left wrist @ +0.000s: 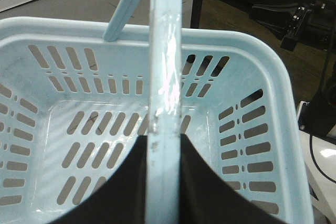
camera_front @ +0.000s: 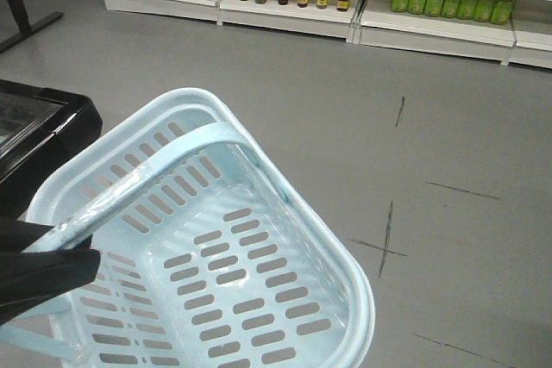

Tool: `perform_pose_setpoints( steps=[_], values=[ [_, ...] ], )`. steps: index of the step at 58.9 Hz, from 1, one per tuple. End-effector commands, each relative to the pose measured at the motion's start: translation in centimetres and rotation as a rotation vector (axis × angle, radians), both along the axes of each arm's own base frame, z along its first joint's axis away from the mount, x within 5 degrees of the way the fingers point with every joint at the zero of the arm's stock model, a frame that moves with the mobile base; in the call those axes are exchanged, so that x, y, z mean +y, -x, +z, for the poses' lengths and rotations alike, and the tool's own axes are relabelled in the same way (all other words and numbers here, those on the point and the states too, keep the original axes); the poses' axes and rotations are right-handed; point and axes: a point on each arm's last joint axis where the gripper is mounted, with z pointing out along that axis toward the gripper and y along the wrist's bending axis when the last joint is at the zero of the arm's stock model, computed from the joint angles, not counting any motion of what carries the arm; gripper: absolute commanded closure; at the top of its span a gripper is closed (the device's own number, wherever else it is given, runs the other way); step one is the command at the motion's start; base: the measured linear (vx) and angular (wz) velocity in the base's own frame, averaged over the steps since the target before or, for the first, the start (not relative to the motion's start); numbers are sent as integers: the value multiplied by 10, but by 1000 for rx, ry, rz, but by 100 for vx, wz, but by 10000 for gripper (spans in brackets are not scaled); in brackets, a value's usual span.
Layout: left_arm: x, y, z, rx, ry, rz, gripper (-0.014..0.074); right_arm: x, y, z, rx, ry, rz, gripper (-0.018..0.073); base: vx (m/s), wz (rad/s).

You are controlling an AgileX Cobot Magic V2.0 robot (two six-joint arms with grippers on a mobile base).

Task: Pick three apples into basket with both arms
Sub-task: 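Drive the base along the aisle carrying the basket in the left gripper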

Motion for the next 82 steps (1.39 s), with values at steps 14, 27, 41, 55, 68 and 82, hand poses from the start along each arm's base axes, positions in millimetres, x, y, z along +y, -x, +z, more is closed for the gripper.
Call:
perform_pose_setpoints(
  steps=[14, 27, 41, 55, 68, 82],
  values=[
    [-1, 1, 17, -45, 101, 23, 602, 0, 1, 4, -73, 21, 0, 568, 22, -18],
    [-1, 1, 17, -45, 101, 23, 602, 0, 1, 4, -73, 21, 0, 568, 23, -17],
    [-1, 1, 17, -45, 101, 23, 602, 0, 1, 4, -73, 21, 0, 568, 25, -12],
    [-1, 1, 17, -45, 101, 23, 602, 0, 1, 4, -73, 21, 0, 568, 27, -11],
    [-1, 1, 17, -45, 101, 23, 602, 0, 1, 4, -73, 21, 0, 568, 27, -12],
    [-1, 1, 17, -45, 101, 23, 602, 0, 1, 4, -73, 21, 0, 568, 27, -17]
  ],
)
